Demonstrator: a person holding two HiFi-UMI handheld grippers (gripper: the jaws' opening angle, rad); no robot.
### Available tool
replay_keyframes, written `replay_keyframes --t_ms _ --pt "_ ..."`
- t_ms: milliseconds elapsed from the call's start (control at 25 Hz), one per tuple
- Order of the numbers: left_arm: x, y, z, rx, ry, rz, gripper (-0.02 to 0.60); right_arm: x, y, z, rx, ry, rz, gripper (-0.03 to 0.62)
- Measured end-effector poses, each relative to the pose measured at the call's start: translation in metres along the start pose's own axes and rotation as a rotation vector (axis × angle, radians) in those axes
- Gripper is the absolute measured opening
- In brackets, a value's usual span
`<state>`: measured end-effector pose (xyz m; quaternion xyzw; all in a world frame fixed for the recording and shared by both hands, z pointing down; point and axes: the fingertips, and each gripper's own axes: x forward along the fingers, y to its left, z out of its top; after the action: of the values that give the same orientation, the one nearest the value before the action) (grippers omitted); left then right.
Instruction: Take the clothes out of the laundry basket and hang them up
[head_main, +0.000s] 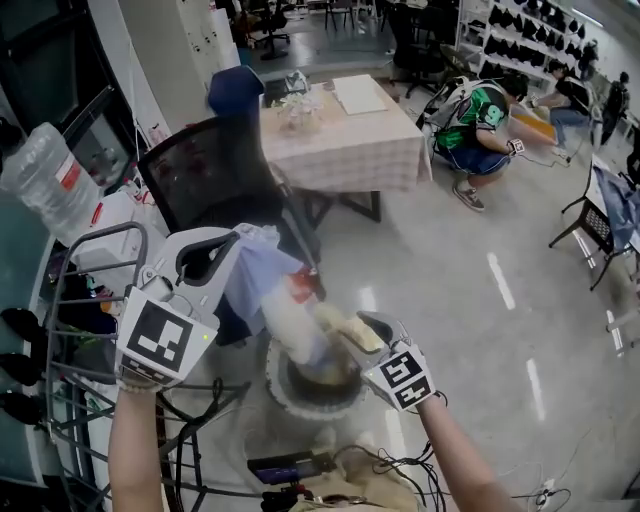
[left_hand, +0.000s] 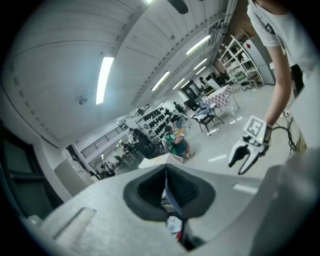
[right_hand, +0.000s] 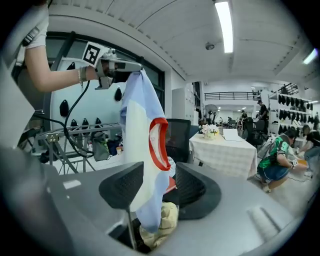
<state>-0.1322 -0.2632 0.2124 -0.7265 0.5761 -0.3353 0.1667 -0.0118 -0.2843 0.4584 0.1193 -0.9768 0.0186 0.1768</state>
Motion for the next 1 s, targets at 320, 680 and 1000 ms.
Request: replay_keyframes --t_ms 320,680,1000 --pt "-0.053 0.043 0.026 0.06 -0.003 0.073 0.0 0.071 0.012 0.007 -0.076 0.055 0.19 0.193" --pt "-0.083 0.055 0.043 0.249 0.016 0.095 0.0 0.142 0.029 0.004 -0.11 0.095 0.37 0.213" --pt "-0.104 0.067 0.048 0.297 0.022 0.11 0.0 0.178 0.07 -0.01 -0.113 0.149 0.536 0.213"
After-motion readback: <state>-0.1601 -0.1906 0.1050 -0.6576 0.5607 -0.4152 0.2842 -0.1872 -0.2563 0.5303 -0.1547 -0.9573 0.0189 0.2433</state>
